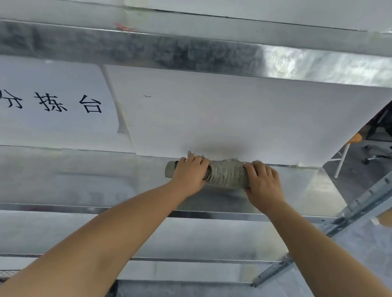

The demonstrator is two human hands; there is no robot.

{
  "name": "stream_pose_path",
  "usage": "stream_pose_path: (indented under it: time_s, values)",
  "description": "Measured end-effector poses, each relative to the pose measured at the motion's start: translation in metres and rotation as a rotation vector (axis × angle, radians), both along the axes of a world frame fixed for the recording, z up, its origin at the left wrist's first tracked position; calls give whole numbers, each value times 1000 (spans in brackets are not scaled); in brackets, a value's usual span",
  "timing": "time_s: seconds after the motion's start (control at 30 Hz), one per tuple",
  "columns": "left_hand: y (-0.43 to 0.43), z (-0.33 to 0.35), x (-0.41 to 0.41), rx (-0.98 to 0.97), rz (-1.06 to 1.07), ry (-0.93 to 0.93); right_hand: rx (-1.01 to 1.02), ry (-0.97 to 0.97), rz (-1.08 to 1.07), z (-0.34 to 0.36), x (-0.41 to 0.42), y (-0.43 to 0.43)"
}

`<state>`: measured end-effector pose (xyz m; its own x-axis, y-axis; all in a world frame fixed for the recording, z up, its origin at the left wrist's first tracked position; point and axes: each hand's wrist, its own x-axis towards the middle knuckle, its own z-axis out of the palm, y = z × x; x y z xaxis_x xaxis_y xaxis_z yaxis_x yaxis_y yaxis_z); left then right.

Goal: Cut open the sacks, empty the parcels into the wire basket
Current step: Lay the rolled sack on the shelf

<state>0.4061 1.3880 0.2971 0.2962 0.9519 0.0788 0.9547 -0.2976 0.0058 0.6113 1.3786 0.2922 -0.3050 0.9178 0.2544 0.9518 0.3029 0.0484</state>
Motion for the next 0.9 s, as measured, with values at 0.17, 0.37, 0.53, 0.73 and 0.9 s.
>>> stream_pose_path:
  time_s: [0.17,0.37,0.53,0.73,0.9]
  values:
    - [28,-14,12,-30,46,12,-24,-57,-12,-9,7,39]
    - [40,-38,14,-81,115,49,-139,-105,-35,-28,10,62]
    - [50,-46,5,-169,79,68,-230,-68,-52,-47,13,60]
    - [58,-41,4,-272,75,159,-381,-141,-116,-42,9,61]
    - [54,-29,8,-204,81,182,-537,-179,-178,-19,-3,67]
